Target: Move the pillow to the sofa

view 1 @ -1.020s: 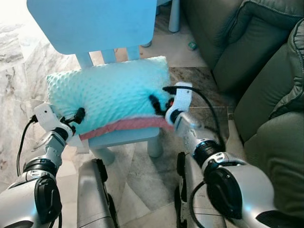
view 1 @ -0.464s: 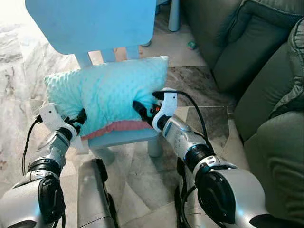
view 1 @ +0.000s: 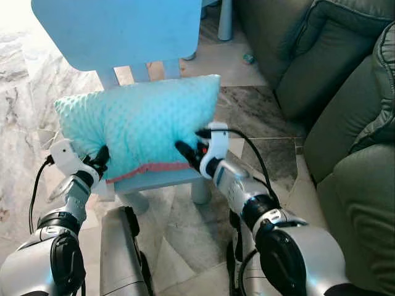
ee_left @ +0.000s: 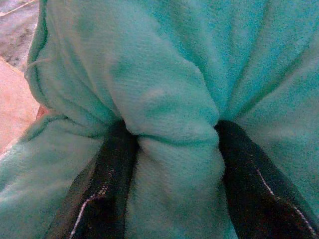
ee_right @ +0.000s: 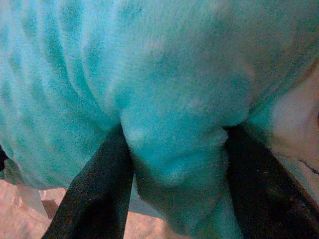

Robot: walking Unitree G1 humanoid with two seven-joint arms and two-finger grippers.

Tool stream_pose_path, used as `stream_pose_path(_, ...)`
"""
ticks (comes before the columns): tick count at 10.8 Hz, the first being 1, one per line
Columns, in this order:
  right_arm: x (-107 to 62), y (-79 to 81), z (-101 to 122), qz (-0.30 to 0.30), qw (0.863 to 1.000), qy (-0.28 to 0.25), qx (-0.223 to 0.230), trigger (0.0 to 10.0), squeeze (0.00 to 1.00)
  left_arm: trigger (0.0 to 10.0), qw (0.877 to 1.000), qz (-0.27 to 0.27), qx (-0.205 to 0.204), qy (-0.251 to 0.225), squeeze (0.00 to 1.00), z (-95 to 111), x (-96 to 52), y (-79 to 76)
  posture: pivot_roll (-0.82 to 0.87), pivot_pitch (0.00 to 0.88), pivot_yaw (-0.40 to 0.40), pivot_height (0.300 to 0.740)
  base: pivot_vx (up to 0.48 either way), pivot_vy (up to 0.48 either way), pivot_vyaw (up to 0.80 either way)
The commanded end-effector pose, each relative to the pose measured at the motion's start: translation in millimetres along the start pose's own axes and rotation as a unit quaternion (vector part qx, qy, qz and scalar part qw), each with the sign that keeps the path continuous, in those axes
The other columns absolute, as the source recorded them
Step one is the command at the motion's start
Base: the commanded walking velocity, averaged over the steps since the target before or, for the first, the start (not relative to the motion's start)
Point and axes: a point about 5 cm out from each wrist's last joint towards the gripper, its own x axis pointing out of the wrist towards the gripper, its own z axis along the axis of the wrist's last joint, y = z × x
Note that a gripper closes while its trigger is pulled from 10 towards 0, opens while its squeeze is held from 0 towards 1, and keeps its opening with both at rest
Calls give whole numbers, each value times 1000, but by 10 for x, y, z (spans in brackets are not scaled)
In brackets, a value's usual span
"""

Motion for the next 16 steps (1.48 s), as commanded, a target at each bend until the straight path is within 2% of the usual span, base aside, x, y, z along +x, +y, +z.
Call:
stream_pose_path(1,8,96,-174,16,1000,25,8,0,0,0,1000,1,-8,18,0,-121,-37,44,-90,332,15,487,0,0,0)
stream_pose_path(9,-7,82,-218,12,1000,27,0,0,0,0,1000,15,12,15,0,-148,-69,105,-87,339,19,487,0,0,0)
stream_pose_path(10,-8,83,-217,13,1000,24,-4,0,0,0,1000,14,18,-1,0,-98,-58,88,-87,333,20,487,0,0,0)
stream_pose_path(11,4,103,-139,26,999,9,-36,0,0,0,999,6,25,-23,0,-12,-38,47,-85,322,22,487,0,0,0)
stream_pose_path(13,3,83,-22,32,997,-11,-67,0,0,0,998,-35,43,-39,0,-6,-37,-51,-84,282,25,487,0,0,0)
stream_pose_path(14,-7,73,30,46,994,-19,-94,0,0,0,995,-63,68,-36,0,-83,-76,-82,-91,255,24,487,0,0,0)
stream_pose_path(16,-49,20,136,57,989,-50,-125,0,0,0,990,-48,99,-93,0,-55,-229,-10,-93,181,30,487,0,0,0)
